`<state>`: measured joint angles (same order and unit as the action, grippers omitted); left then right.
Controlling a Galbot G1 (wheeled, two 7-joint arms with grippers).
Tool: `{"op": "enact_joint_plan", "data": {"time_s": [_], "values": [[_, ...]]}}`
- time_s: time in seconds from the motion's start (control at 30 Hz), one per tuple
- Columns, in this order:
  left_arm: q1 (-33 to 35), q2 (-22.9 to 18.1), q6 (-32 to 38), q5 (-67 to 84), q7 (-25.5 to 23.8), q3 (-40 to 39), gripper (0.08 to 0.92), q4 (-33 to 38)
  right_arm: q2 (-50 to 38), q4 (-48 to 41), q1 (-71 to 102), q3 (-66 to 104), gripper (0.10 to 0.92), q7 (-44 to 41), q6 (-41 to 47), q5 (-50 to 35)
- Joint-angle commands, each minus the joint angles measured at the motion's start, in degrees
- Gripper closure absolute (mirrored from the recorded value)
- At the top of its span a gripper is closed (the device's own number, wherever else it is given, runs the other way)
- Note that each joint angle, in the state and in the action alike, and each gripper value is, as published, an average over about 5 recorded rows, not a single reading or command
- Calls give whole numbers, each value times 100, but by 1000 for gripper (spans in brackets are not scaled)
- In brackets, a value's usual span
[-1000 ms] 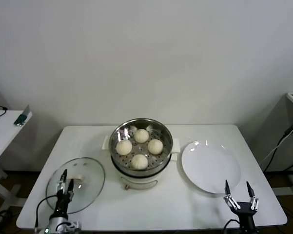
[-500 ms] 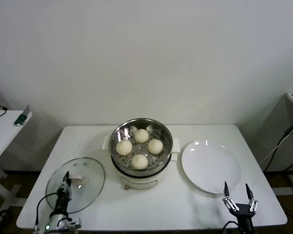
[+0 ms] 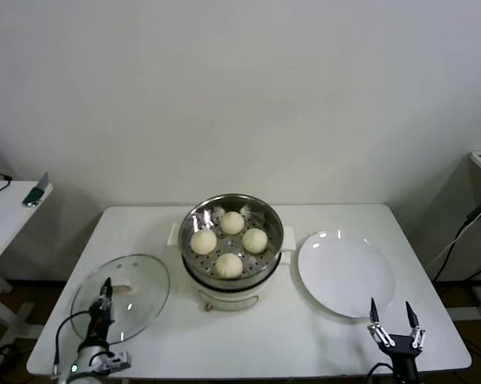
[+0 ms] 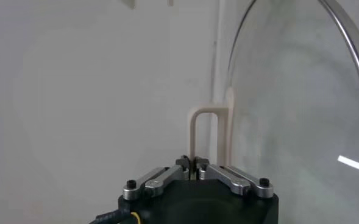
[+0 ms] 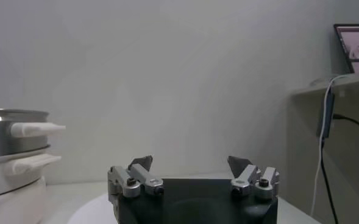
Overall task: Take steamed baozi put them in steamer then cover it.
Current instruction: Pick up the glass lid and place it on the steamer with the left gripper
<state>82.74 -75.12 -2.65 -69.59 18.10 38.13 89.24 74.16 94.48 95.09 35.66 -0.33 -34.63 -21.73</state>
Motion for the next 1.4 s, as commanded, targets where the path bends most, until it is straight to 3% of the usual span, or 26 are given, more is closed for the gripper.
{"op": "enact_joint_plan", "data": {"time_s": [0.03,0.23,0.43,0.77,0.93,1.1,1.4], "values": [[364,499,-264,595,-454,111,865,1480,9,16,2,7,203,14,-2,-9],[602,1033,-1068,1220,-1194,188,865,2668,14,44,8,24,203,80,14,32],[516,1309,-2009,1222,-1801,-5,865,3618,4,57,-13,60,203,185,26,118],[-645,1371,-3037,347,-2402,-1461,865,3733,-30,57,-170,50,203,189,42,187],[-1349,1031,-3472,-32,-2695,-2416,865,3500,7,49,-243,8,203,189,69,285],[-1860,392,-3693,-572,-2926,-3195,865,3150,51,61,-303,-5,203,202,100,329],[-2256,-714,-3696,-1579,-3117,-4028,865,2470,110,46,-406,0,203,235,112,340]]}}
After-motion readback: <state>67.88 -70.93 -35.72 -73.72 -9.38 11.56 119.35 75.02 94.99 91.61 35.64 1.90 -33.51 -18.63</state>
